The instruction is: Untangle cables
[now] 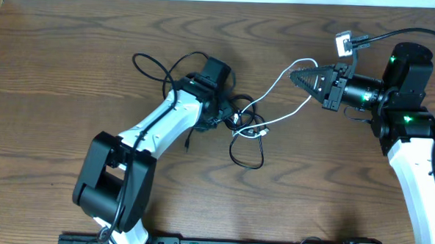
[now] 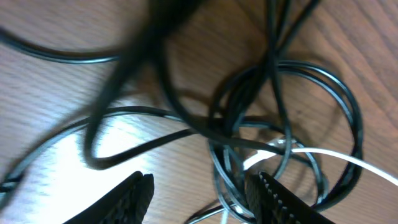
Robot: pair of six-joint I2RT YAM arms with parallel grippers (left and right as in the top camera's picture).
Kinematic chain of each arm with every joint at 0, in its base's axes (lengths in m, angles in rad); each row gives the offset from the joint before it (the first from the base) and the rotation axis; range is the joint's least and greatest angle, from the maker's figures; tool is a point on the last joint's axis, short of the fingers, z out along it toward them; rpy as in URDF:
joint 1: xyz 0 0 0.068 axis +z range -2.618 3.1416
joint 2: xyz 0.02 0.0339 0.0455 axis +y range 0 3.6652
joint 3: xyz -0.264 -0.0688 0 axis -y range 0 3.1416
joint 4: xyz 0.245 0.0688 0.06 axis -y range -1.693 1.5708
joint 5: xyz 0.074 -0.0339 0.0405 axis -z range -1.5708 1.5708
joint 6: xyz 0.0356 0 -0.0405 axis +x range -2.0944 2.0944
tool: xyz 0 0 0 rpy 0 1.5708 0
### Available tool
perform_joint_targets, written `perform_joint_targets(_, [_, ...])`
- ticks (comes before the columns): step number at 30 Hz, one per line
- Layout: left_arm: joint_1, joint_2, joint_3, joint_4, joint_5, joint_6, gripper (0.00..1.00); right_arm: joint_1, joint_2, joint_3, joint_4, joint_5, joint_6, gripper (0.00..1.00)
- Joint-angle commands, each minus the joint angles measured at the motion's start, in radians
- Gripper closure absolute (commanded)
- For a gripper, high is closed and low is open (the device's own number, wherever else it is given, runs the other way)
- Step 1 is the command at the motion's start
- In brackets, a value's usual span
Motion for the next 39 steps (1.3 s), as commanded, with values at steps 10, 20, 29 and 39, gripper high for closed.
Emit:
perform_joint_targets(10, [-0.026, 0.114, -0.002, 0.067, 0.010, -0.063, 0.51, -0.003, -0.014, 0.005, -0.018, -0.006, -0.038, 0.99])
perform_joint_targets(20, [-0.026, 0.195, -0.002, 0.121, 0.010, -0.054, 0.81, -0.003, -0.014, 0.005, -0.018, -0.006, -0.045, 0.99])
perform_joint_targets(29, [-0.005, 0.196, -0.002, 0.171, 0.009, 0.183, 0.93, -0.009, -0.015, 0.005, 0.215, -0.026, 0.249, 0.99])
perform_joint_targets(39, [0.064, 0.196, -0.002, 0.134, 0.010, 0.291, 0.93, -0.012, -0.015, 0.005, 0.919, -0.057, 0.766, 0.99])
